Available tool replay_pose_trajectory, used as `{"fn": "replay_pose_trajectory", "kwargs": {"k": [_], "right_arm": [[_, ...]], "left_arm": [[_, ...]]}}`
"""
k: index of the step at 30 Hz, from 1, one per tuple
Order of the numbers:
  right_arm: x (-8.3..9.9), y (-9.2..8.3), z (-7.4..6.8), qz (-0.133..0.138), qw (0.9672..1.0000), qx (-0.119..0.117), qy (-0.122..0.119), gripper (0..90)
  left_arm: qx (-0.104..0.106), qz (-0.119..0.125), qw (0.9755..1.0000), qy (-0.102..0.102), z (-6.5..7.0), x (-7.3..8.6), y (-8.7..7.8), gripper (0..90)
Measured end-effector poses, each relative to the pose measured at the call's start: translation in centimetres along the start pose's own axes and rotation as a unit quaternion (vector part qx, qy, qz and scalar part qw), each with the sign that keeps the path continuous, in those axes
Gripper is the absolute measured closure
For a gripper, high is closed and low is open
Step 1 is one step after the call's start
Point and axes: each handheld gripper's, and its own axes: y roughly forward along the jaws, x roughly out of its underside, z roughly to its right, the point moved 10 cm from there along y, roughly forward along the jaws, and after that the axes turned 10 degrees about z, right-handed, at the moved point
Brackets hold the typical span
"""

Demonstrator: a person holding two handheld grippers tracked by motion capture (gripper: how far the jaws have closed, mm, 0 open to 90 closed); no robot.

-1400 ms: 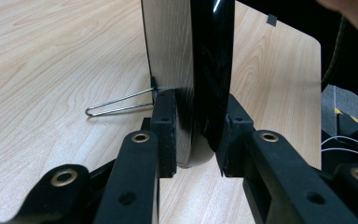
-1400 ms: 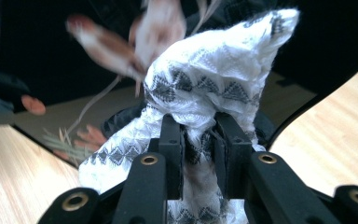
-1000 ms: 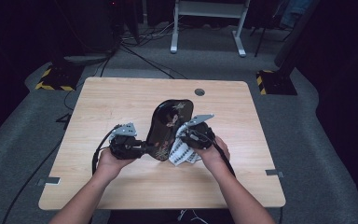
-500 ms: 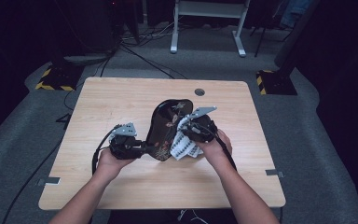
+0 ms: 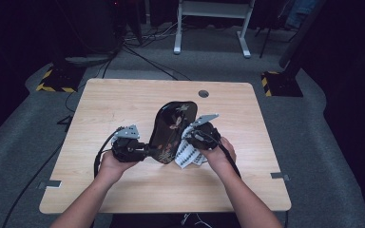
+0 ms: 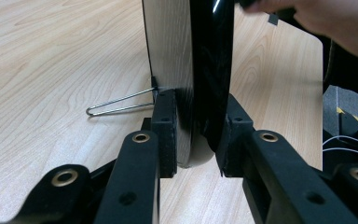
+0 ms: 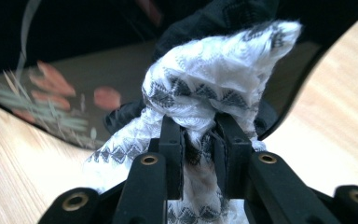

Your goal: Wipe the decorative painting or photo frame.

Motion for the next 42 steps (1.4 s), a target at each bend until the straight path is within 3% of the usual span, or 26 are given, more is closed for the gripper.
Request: {"fn": "replay_pose_trajectory", "kwargs": {"k": [5, 8, 11, 17, 20, 22, 27, 31, 33, 39, 42], "right_arm": [[-2.5, -1.5, 0.8, 0.031, 0.9995, 0.01, 0.001, 75.4], [-3.0, -2.1, 0.8, 0.042, 0.9991, 0.011, 0.004, 75.4], [-2.4, -1.9, 0.6, 0.046, 0.9988, 0.01, 0.006, 75.4], [1.6, 0.4, -0.4, 0.001, 1.0, 0.001, 0.009, 75.5], [2.0, 0.6, -0.5, -0.004, 0.9999, -0.001, 0.01, 75.6], [1.4, 0.2, -0.4, -0.002, 1.0, 0.001, 0.008, 75.6], [-2.1, -2.0, 0.3, 0.042, 0.9991, 0.011, 0.002, 75.6], [-2.6, -2.6, 0.5, 0.052, 0.9986, 0.012, 0.005, 75.6], [-2.0, -2.4, 0.4, 0.054, 0.9985, 0.011, 0.007, 75.5], [1.8, -0.1, -0.4, 0.008, 0.9999, 0.005, 0.009, 75.6], [1.7, -0.2, -0.3, 0.003, 1.0, 0.004, 0.007, 75.7]], "left_arm": [[0.002, -0.001, 1.0, -0.001, 0.0, 0.0, -0.1, 73.3], [0.003, 0.0, 1.0, 0.0, -0.1, 0.1, -0.2, 74.0], [0.002, 0.0, 1.0, 0.002, -0.2, 0.1, -0.3, 74.6], [0.0, 0.0, 1.0, 0.002, -0.2, 0.1, -0.3, 74.7], [0.0, 0.001, 1.0, 0.002, -0.2, 0.0, -0.3, 74.9], [0.001, 0.0, 1.0, 0.002, -0.2, 0.1, -0.4, 75.0], [-0.002, 0.0, 1.0, 0.005, -0.3, 0.1, -0.4, 75.9], [-0.004, 0.002, 1.0, 0.006, -0.5, 0.1, -0.5, 76.5], [-0.004, 0.002, 1.0, 0.007, -0.5, 0.1, -0.6, 76.8], [-0.006, 0.002, 1.0, 0.007, -0.5, 0.0, -0.6, 77.2], [-0.007, 0.002, 0.9999, 0.007, -0.6, 0.0, -0.6, 77.3]]}}
